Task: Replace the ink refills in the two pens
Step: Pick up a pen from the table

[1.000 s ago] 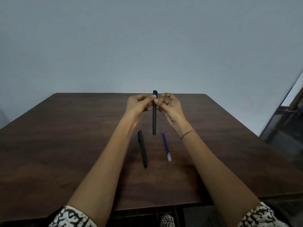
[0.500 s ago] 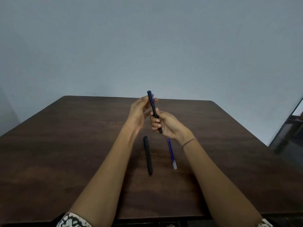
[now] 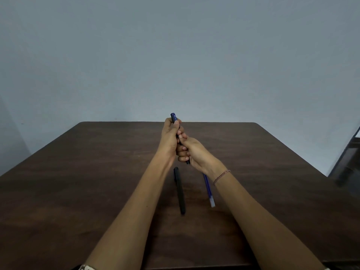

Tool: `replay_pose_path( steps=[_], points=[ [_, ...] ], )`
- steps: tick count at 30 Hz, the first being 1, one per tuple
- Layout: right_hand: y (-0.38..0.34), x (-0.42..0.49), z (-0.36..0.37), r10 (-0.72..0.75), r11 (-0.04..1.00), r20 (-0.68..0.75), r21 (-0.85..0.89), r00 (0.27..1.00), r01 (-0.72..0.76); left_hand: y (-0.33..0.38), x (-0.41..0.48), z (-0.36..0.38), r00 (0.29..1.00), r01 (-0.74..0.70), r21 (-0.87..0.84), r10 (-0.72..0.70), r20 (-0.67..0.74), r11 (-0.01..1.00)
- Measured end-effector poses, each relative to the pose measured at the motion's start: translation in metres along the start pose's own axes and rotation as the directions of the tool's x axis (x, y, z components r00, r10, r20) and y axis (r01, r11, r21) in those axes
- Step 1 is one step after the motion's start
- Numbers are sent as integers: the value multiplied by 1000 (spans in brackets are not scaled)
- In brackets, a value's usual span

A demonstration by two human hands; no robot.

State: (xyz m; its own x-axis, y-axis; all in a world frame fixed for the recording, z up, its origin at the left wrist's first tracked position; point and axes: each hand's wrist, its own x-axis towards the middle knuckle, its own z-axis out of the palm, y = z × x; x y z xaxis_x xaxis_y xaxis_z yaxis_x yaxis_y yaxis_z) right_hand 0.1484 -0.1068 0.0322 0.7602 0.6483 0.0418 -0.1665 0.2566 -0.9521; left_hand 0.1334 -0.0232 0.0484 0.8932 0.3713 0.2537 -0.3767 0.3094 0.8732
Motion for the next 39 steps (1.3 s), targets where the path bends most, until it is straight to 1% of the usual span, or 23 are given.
replay_pose_path(
  steps=[6, 11, 14, 17, 20, 23, 26, 28, 30, 32, 33, 34, 35, 36, 37, 38, 39],
  points=[
    [2, 0, 9, -8, 1000, -34, -13, 999, 7, 1, 1, -3, 1000, -21, 28, 21, -8, 999],
    [5, -1, 15, -22, 999, -25, -46, 999, 20, 2, 1, -4, 998, -51, -19, 50, -48, 999],
    [7, -1, 15, -44, 998, -5, -36, 999, 44, 3, -1, -4, 999, -35, -48, 34, -26, 998],
    [6, -2, 11, -65, 993, 26, -95, 998, 67, 7, -1, -7, 1000, -18, -34, 17, -15, 999],
    [5, -3, 6, -45, 978, 19, -203, 999, 48, 9, 2, -16, 997, -24, 19, 25, -76, 1000],
    [2, -2, -1, -48, 922, -35, -387, 998, 31, 8, 5, -21, 991, -55, 89, 65, -113, 995],
    [1, -2, -9, -9, 881, -55, -473, 998, -18, 8, 7, -23, 982, -77, 82, 89, -165, 994],
    [1, -2, -13, 21, 870, -52, -491, 998, -44, 10, 9, -27, 973, -79, 50, 88, -215, 996],
    [2, 0, -16, 14, 885, -60, -464, 998, -40, 13, 13, -37, 962, -53, 42, 62, -266, 998],
    [1, 2, -20, -20, 904, -93, -426, 995, -22, 13, 17, -47, 956, 14, 89, 13, -292, 996],
    [1, 3, -22, -41, 916, -112, -400, 993, -7, 12, 18, -52, 956, 61, 149, -14, -294, 987],
    [1, 3, -24, -61, 930, -126, -366, 990, 11, 10, 20, -56, 955, 114, 245, -39, -294, 963],
    [0, 3, -25, -78, 944, -135, -328, 988, 30, 8, 22, -61, 955, 168, 379, -55, -292, 910],
    [0, 3, -26, -92, 954, -142, -295, 986, 47, 5, 24, -66, 958, 214, 537, -67, -280, 816],
    [0, 3, -27, -107, 960, -151, -274, 983, 62, 3, 25, -70, 963, 240, 691, -81, -256, 681],
    [-1, 3, -28, -118, 962, -162, -264, 980, 72, 1, 25, -72, 967, 251, 813, -101, -233, 525],
    [-1, 3, -29, -124, 963, -169, -259, 978, 77, 0, 24, -74, 966, 256, 887, -125, -225, 383]
  ],
)
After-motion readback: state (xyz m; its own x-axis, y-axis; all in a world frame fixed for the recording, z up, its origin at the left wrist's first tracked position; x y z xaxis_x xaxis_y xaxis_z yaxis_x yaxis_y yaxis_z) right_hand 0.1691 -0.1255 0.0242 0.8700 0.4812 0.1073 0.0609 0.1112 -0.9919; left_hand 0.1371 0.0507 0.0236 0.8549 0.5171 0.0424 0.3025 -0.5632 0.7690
